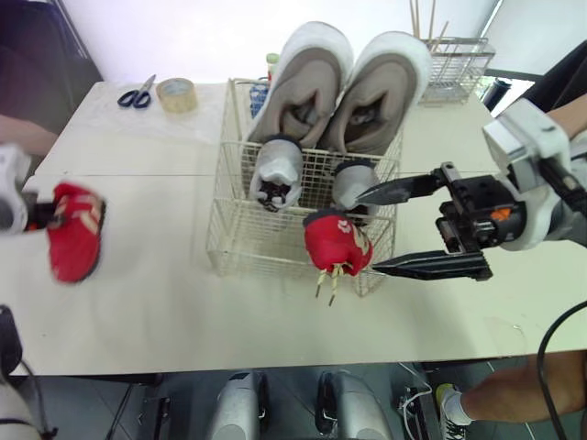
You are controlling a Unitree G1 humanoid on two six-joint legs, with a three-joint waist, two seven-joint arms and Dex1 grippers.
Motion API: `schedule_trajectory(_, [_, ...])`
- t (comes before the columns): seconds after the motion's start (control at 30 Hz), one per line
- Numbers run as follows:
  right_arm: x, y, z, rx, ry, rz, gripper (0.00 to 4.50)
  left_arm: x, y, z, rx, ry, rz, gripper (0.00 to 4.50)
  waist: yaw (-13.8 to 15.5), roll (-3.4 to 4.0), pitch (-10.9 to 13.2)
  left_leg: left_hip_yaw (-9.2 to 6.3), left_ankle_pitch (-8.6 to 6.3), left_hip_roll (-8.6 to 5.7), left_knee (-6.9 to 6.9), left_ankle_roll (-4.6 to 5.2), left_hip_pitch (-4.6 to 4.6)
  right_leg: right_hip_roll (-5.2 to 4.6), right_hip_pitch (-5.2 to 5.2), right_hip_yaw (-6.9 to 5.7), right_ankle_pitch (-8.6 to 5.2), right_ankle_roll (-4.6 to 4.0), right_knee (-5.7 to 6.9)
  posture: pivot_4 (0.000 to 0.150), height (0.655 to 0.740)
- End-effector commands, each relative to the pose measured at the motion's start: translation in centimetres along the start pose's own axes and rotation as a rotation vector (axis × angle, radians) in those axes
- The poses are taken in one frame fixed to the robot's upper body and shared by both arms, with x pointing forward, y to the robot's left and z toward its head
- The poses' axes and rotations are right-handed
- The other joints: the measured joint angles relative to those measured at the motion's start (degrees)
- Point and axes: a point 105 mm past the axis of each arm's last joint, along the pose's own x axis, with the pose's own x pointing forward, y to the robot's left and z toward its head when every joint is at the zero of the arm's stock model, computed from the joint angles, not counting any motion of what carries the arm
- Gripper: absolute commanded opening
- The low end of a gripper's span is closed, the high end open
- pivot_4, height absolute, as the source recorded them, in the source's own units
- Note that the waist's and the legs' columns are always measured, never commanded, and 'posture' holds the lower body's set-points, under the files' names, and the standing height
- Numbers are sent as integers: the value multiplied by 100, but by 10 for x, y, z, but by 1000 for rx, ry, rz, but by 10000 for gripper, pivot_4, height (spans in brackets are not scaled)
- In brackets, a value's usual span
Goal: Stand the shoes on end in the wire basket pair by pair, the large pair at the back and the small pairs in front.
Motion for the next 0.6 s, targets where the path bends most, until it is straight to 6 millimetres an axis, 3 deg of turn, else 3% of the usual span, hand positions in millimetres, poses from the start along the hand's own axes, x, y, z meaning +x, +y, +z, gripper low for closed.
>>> schedule_trajectory(0.03, [-12,-4,9,-60,2,-79,45000,-25,-43,81,56,-321,-86,395,9,-2,0,4,-4,0,11,7,-2,-3,2,1,1,1,1,1500,7400])
schedule_trajectory(0.13, [-20,-8,7,-52,25,-118,45000,-31,-89,108,77,-472,-194,395,-15,-1,-1,22,-7,-16,16,12,7,-27,11,7,11,23,-3,1500,7400])
schedule_trajectory(0.3, [-31,-12,5,-32,63,-164,45000,-41,-157,116,79,-557,-360,395,-87,-2,0,23,-2,-25,18,6,13,-35,19,11,13,42,-1,1500,7400])
schedule_trajectory(0.4, [-33,-14,1,-14,88,-172,45000,-56,-182,121,107,-606,-412,395,-127,-2,0,22,1,-24,17,3,16,-32,18,13,12,43,1,1500,7400])
schedule_trajectory(0.5, [-32,-20,-7,1,98,-175,45000,-71,-194,122,149,-636,-410,395,-148,-1,0,21,4,-19,14,-4,19,-27,16,13,11,45,6,1500,7400])
schedule_trajectory(0.6, [-26,-24,-12,1,93,-153,45000,-107,-207,128,260,-781,-412,395,-140,-1,1,21,6,-18,14,-8,21,-27,16,13,11,45,9,1500,7400])
